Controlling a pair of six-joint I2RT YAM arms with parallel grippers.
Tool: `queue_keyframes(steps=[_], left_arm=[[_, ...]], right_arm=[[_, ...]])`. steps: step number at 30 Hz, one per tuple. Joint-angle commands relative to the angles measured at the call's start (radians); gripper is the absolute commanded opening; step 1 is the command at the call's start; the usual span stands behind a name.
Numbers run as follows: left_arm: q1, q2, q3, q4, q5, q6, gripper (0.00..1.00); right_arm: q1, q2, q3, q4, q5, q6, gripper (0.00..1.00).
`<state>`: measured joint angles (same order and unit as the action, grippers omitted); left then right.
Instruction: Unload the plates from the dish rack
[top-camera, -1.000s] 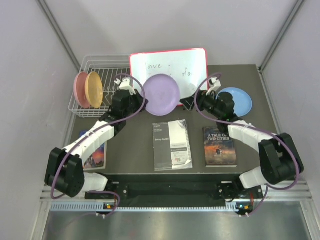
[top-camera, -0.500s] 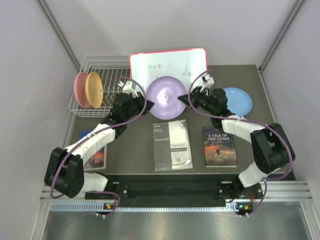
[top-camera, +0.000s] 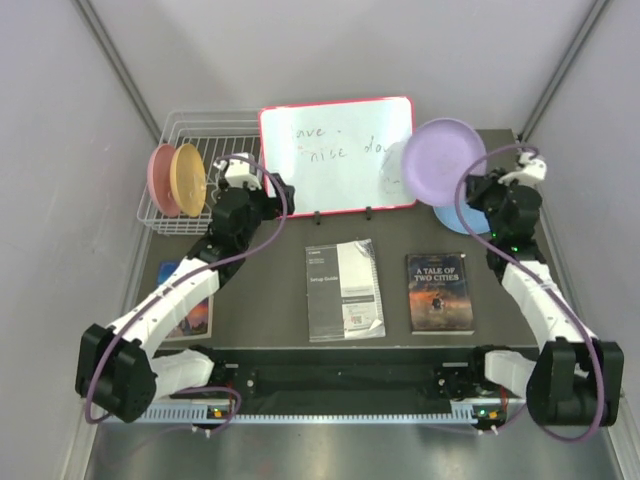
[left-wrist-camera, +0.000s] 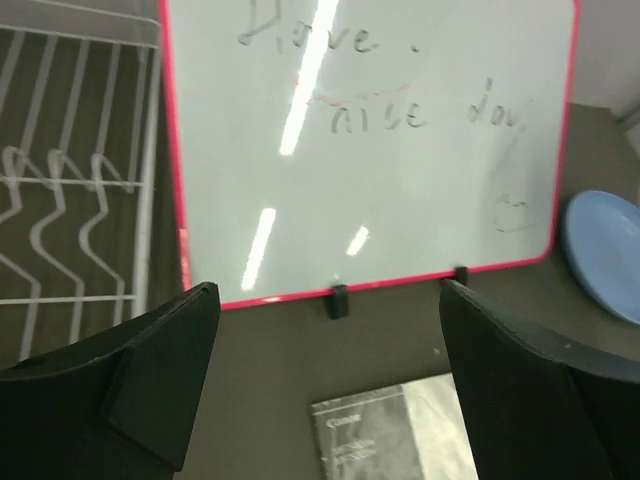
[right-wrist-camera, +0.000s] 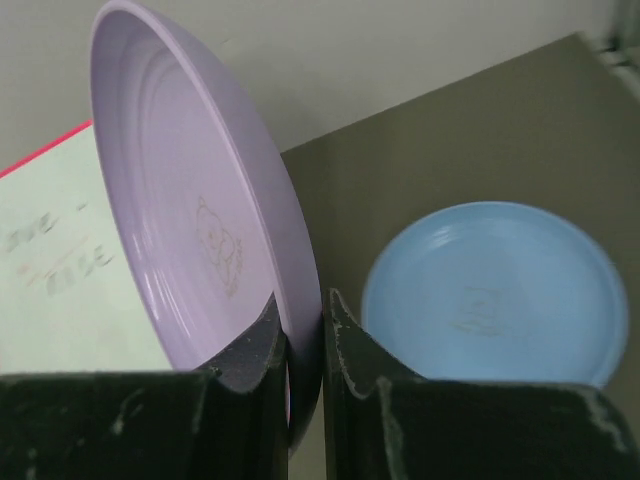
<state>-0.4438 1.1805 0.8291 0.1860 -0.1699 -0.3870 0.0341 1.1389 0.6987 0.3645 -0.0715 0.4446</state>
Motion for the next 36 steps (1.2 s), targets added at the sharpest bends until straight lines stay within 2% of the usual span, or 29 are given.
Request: queue_keyframes(steps=[1,5,8,19,22,23,25,26,29,36], left_arm=[[-0.003,-0.045,0.050,-0.010,-0.260,0.177,0.95],[-0.003,-0.056,0.038,0.050,-0.402,0.322,0.95],[-0.001,-0.056,0.028,0.090,-0.504,0.378,0.95],[0.027,-0.099,-0.024,0.118,-0.545,0.389,0.96],[0.036,-0.098,-0.028,0.112,-0.546,0.389,0.96],[0.039,-0.097,-0.030,0.110,-0.548,0.390,0.96],[0.045,-0.093,-0.033,0.107,-0.549,0.356,0.96],[0.048,-0.090,-0.035,0.107,-0.549,0.353,0.96],[0.053,-0.078,-0.033,0.104,-0.553,0.352,0.96],[0.096,-0.042,0.001,0.076,-0.566,0.347,0.97]], right_arm=[[-0.129,-0.077,0.015,-0.119,0.215,-0.038,0.03],[-0.218,-0.027,0.042,-0.162,0.216,-0.021,0.04],[-0.269,0.076,0.070,-0.180,0.176,-0.001,0.05],[-0.346,0.338,0.096,-0.042,-0.062,0.065,0.15],[-0.358,0.386,0.114,-0.035,-0.105,0.063,0.24],[-0.361,0.404,0.117,-0.038,-0.114,0.062,0.42],[-0.367,0.418,0.128,-0.041,-0.143,0.062,0.51],[-0.369,0.424,0.130,-0.042,-0.152,0.060,0.61],[-0.369,0.421,0.148,-0.070,-0.145,0.036,0.69],[-0.362,0.294,0.122,-0.176,0.022,-0.050,0.73]])
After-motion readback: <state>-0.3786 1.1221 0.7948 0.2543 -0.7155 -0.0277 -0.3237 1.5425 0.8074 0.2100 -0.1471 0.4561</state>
